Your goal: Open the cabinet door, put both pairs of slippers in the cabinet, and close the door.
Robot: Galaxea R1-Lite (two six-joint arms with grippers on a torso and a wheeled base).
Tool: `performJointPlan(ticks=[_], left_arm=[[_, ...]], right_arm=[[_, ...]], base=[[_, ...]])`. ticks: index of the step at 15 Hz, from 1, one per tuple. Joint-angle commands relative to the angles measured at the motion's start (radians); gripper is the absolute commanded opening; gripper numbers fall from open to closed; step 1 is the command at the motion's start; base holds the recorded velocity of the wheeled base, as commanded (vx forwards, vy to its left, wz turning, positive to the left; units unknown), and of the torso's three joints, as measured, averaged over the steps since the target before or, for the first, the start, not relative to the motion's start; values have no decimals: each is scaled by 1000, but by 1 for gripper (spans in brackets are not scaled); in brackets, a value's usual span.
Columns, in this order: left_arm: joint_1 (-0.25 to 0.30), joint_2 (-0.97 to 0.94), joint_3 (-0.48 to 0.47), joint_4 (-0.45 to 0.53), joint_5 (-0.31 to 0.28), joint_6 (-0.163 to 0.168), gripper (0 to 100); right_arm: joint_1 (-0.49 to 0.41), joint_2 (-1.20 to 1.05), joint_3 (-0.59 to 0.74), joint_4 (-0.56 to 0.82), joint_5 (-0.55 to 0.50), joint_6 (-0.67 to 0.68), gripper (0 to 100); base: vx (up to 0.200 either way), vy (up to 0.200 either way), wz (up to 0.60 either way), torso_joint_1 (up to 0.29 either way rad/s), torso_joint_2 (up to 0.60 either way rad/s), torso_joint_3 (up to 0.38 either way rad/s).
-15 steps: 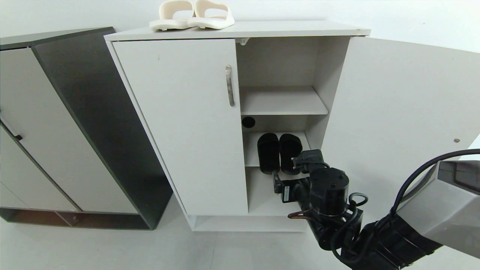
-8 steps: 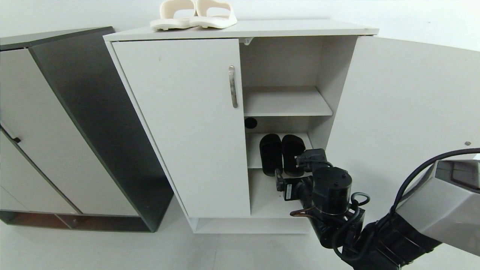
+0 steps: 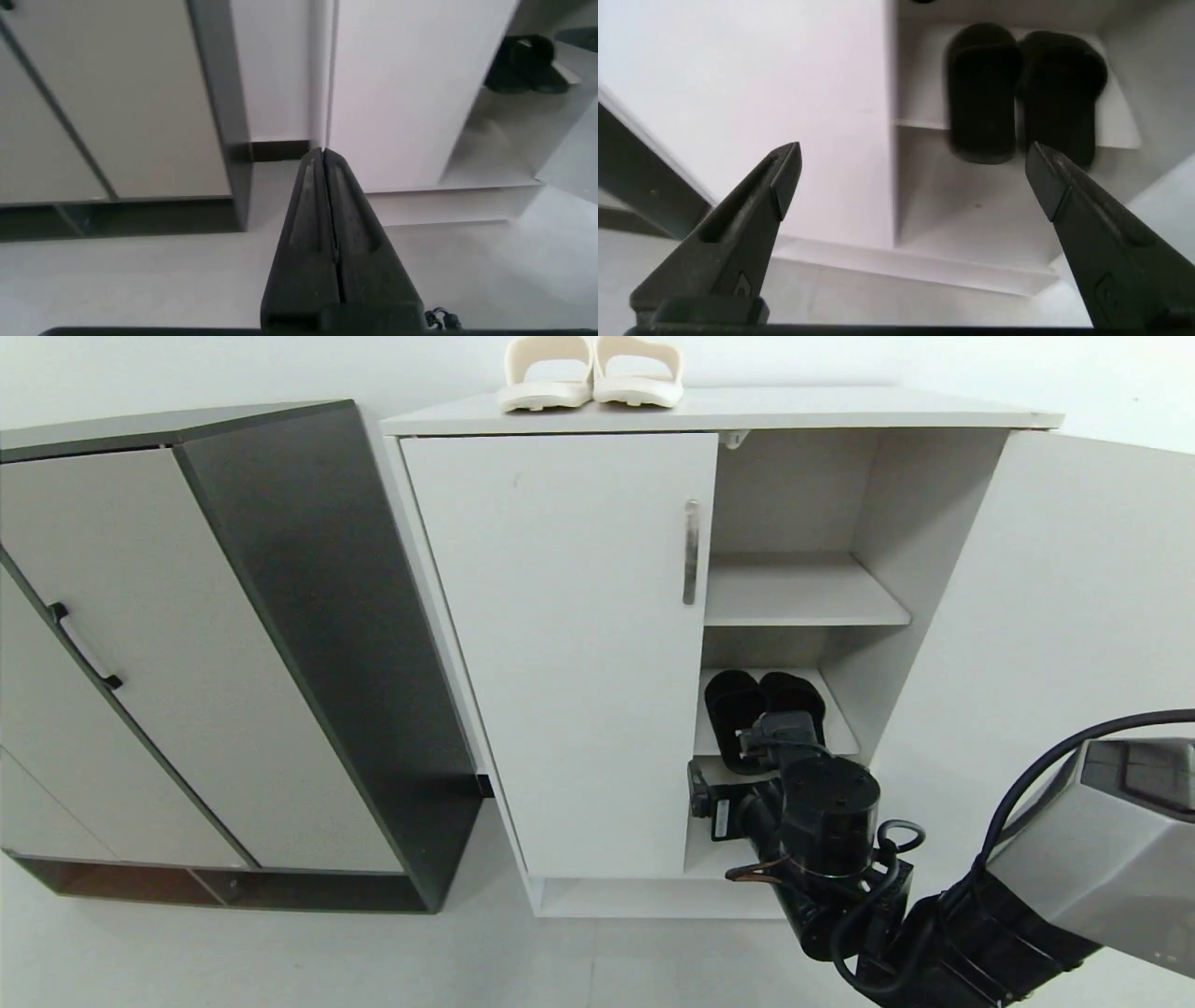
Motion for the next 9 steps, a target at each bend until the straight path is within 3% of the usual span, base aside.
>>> performJointPlan(ticks=[1, 6, 9], left_arm=[[0, 2, 0, 0, 0, 0, 0], [0, 2, 0, 0, 0, -5, 0], [0, 2, 0, 0, 0, -8, 0]], right_arm=[[2, 0, 0, 0, 0, 0, 100], [-1, -1, 6, 0, 0, -1, 100], [-6, -12, 23, -2, -4, -24, 100]], base=[[0, 200, 0, 2, 2, 7], [0, 200, 0, 4, 2, 2], [0, 0, 0, 0, 0, 0]])
